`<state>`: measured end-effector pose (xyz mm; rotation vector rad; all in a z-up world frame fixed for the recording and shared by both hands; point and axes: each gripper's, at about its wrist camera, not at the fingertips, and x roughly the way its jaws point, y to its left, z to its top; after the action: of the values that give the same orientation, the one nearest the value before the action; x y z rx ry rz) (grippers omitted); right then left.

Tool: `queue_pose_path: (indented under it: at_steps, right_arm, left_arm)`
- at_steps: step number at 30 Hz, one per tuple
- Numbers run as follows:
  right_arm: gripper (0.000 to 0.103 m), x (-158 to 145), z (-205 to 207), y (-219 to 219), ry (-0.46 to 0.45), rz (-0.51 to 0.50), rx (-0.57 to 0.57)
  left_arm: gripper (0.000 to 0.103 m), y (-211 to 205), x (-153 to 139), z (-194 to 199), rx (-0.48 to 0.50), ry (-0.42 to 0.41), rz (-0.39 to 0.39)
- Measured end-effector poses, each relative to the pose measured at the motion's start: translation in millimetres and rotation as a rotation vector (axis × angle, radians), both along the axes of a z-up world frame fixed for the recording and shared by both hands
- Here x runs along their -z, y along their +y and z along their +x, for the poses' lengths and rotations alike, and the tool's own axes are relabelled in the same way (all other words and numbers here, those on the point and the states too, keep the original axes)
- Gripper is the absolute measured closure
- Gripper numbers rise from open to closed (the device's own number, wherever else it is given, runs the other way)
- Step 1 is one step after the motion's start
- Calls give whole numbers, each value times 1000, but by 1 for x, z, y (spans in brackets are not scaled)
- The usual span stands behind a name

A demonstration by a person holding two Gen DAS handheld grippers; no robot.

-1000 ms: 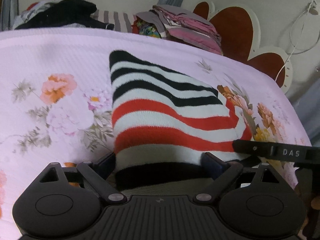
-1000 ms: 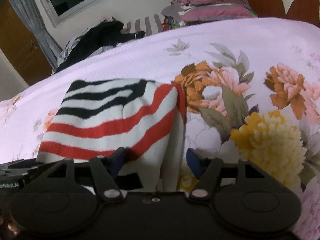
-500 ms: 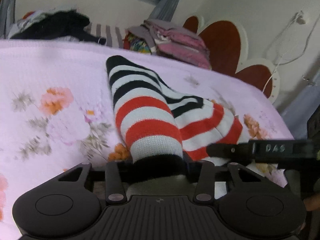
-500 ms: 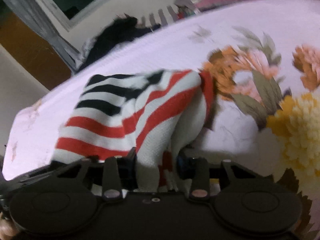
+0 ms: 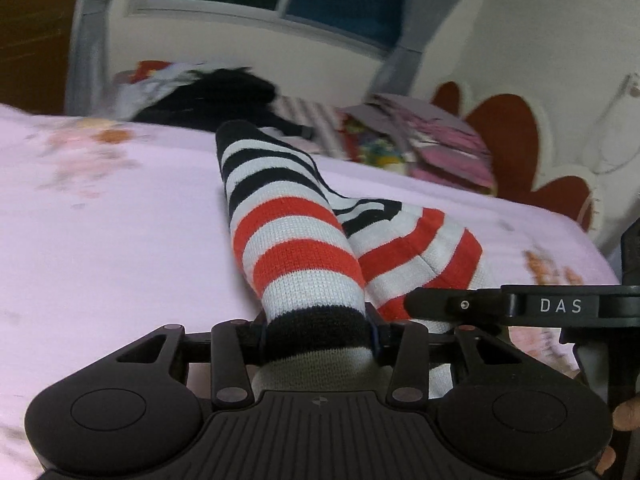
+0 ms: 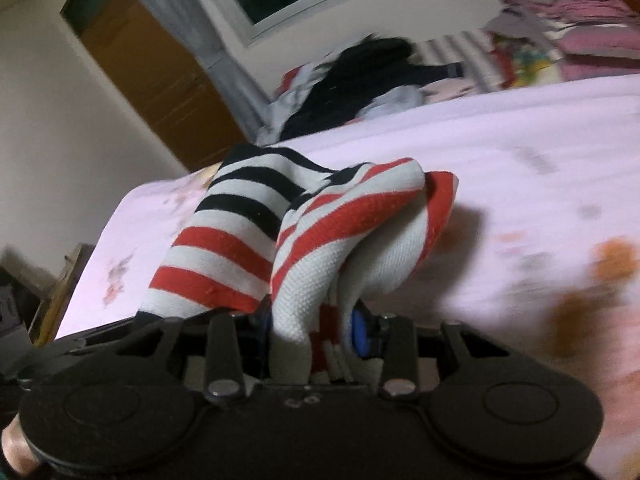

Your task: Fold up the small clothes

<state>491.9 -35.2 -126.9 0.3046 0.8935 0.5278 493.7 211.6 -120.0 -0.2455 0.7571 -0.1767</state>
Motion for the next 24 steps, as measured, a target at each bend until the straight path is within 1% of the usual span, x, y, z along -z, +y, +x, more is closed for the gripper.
queue_pose_path:
  at_steps: [2,4,5,8,12,15,18,21,23,24]
  right_arm:
    - [66,4,-1,33,12,-1,-9]
    - [66,5,-2,58,10,-13,-15]
    - [66,6,-3,66,10,-19,-15]
    - [66,3,-4,81,3,-41,-11]
    - [66,8,-3,93,-7,-69,3]
    - [66,20,-2,94,10,-96,22]
    - [65,35,5,85,35,-113,48]
    - [61,46,8,81,47,-133,71]
    - [55,50,9,84,35,-171,90]
    - [53,52,9,85,24,-192,106]
  left_arm:
    - [60,32,7,-3,-20,14,-3]
    - [60,55,13,-5,-27,21,-12]
    - [60,65,16,-7,-29,23,-21]
    - [60,78,19,-6,-20,19,-30]
    - [60,87,29,-1,0,18,-42]
    - [60,90,42,0,8,27,-30]
    - [56,95,53,0,4,21,-31]
    - [50,96,61,-1,8,11,-19]
    - [45,96,66,-1,4,7,-17]
    - [44,99,66,-2,-1,13,-24]
